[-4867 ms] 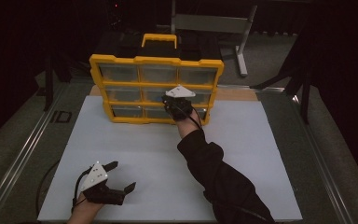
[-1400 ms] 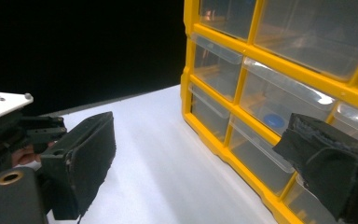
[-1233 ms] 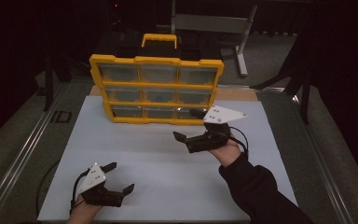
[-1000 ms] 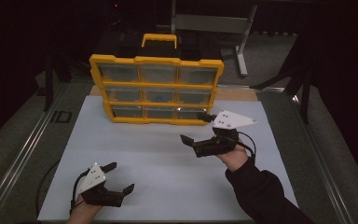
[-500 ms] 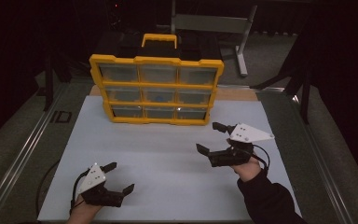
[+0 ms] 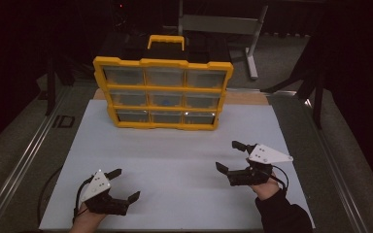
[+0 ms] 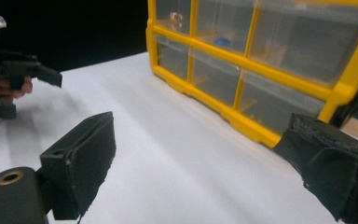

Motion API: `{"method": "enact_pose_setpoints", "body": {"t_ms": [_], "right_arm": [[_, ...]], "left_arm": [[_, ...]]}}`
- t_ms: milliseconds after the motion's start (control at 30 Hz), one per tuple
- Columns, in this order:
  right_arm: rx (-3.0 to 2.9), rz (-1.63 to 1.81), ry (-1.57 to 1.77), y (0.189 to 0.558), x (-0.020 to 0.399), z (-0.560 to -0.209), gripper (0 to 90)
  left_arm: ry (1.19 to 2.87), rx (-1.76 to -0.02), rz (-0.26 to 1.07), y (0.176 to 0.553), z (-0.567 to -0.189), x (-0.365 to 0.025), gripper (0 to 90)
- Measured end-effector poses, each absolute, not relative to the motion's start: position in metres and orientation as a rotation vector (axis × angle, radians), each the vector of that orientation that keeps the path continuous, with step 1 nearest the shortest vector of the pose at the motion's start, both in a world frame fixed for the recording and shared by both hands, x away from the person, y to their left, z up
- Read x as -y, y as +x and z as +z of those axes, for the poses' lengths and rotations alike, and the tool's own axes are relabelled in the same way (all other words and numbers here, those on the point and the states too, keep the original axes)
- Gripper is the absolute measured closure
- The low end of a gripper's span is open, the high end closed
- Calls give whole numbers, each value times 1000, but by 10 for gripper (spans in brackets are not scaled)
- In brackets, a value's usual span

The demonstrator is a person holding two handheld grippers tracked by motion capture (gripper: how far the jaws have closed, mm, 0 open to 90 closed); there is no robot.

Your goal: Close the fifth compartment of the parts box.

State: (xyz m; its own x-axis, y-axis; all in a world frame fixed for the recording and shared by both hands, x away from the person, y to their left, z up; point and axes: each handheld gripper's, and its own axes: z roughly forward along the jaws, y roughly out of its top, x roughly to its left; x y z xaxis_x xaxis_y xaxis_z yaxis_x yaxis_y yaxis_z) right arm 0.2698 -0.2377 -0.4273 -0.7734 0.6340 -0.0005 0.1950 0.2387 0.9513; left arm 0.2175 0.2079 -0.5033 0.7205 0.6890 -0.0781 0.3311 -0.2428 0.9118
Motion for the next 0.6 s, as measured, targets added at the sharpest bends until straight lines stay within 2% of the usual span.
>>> {"method": "enact_pose_setpoints", "body": {"t_ms": [600], "right_arm": [[-2135, 1489, 813, 258, 264, -473, 94]], "left_arm": [[1846, -794, 416, 217, -503, -208, 0]]}}
